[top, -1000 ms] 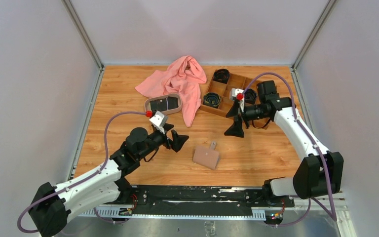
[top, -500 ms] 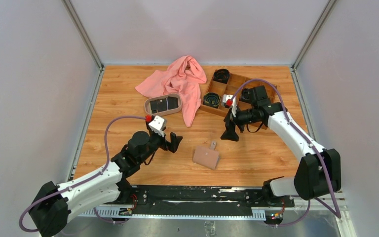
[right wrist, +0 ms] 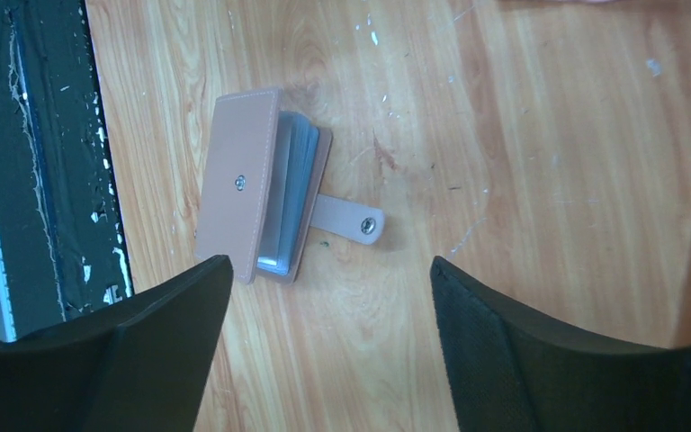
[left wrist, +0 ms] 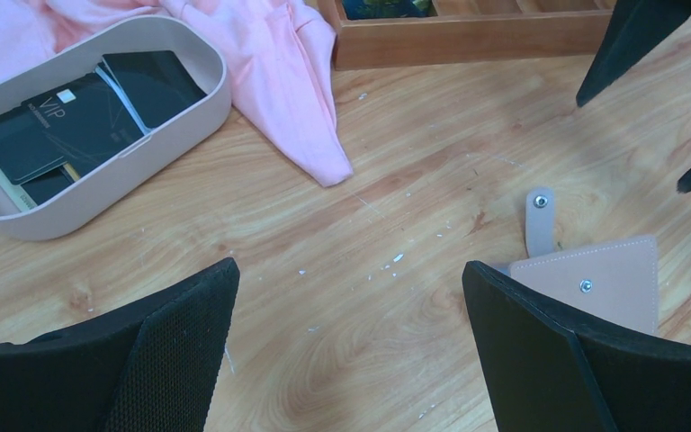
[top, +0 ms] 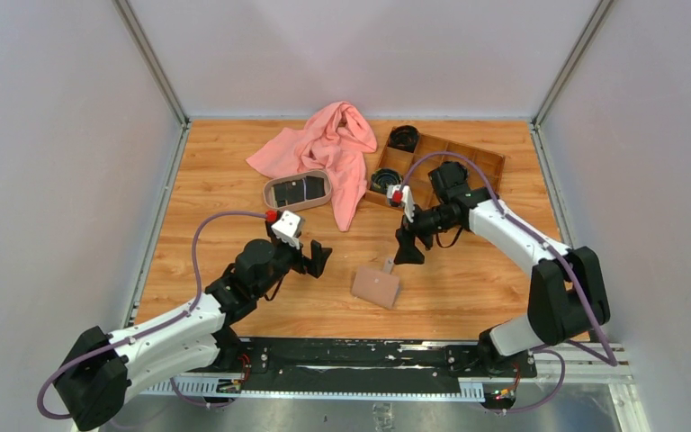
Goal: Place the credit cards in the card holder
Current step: Close the card holder at the center of the board.
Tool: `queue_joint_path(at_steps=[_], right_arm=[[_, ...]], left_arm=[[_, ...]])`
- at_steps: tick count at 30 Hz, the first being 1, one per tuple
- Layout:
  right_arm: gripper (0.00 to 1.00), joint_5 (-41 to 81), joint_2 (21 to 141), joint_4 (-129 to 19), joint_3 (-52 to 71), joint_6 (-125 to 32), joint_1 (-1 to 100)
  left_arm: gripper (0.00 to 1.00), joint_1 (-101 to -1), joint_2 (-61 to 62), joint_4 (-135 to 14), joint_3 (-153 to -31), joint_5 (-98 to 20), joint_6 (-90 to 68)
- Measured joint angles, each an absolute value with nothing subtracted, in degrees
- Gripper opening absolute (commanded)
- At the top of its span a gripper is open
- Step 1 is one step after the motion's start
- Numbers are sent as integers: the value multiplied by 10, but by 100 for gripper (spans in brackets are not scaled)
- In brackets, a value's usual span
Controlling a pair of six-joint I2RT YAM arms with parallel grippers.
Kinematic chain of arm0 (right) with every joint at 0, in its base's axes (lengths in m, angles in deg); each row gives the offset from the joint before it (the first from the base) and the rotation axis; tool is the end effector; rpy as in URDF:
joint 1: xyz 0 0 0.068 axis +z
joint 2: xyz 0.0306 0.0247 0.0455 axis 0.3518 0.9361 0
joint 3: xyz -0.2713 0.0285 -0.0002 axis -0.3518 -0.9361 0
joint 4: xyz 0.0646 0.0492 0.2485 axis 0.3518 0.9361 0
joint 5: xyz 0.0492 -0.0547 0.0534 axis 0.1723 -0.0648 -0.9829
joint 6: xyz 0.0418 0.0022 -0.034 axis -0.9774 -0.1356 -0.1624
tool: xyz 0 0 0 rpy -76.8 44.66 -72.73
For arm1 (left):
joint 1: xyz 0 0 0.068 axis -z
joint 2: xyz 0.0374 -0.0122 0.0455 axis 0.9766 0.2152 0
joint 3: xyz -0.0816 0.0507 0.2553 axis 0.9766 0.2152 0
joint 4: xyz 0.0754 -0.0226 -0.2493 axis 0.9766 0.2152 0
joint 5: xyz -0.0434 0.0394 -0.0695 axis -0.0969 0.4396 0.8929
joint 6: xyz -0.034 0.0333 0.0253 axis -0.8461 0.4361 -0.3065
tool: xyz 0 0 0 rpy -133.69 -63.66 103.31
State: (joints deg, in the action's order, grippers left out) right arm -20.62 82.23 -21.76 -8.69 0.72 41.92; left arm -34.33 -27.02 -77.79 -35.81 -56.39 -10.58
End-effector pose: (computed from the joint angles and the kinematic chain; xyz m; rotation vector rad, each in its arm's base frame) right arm 0.2536 0.1277 0.2447 -1.4400 1.8398 0.9276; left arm 0.1423 -0.1260 0.2069 0.3884 1.7781 -0.5335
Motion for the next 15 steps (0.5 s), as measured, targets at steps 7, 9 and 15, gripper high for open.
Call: queue_joint_path(at_steps=[7, 9, 15], right_arm=[[70, -184, 871, -213, -86, -12, 450], [68, -187, 872, -209, -86, -10, 465], [46, -156, 909, -204, -70, -6, 535]], left_arm=[[100, -343, -272, -780, -358, -553, -106], [97, -344, -277, -782, -358, -529, -115], [78, -343, -272, -814, -346, -444, -181]])
